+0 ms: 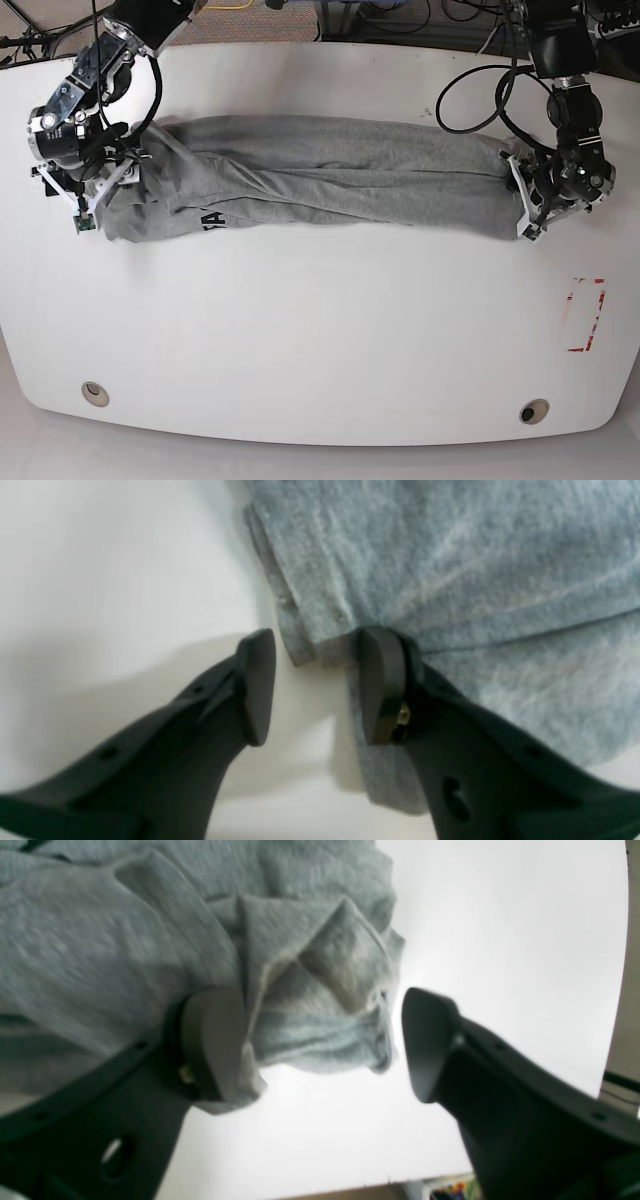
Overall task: Fold the T-shirt properly
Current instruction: 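Tuck the shirt end inward with the right gripper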
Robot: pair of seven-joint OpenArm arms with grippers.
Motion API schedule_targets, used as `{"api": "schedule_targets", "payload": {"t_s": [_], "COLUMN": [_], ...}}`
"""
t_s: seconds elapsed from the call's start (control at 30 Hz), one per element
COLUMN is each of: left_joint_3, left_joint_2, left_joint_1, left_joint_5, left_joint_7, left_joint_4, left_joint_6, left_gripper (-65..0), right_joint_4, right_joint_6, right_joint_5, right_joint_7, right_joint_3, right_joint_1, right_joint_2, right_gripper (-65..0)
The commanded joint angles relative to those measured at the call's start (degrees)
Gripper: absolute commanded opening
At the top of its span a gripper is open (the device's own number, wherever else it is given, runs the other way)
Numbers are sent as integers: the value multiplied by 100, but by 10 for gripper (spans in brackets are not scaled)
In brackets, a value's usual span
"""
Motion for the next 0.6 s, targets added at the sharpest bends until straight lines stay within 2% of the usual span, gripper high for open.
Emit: {"api": "schedule_targets", "payload": {"t_s": [0.0,0.07,0.1,0.13,0.3,0.57], "left_joint_3": [-16,-7,-7,-16,-16,19], "left_joint_2": [-45,8,34,113,333,562], "left_joint_1": [11,20,20,20,20,11], "left_joint_5": [205,205,205,205,222,231], "left_joint_7": [193,193,193,193,175,158], "left_joint_4": [390,724,785,952,1339,1260], "left_joint_6": [-12,-12,-12,-12,-12,-12], "left_gripper": [-389,-389,-389,-389,-389,-389], "right_joint_4": [43,-54,-71,-150,-564,-1627], "right_joint_6": [8,8,8,8,8,8], "right_joint_5": [46,2,-7,-24,-376,-692], "right_joint_7": [106,247,282,414,854,1768], "right_joint_3": [-44,-149,-176,-237,-281,-264], "right_joint_1": [173,217,226,234,226,208], "right_joint_2": [19,-87,-104,-122,-113,10], "right_gripper": [-285,-360,-377,-430,-571,-568]}}
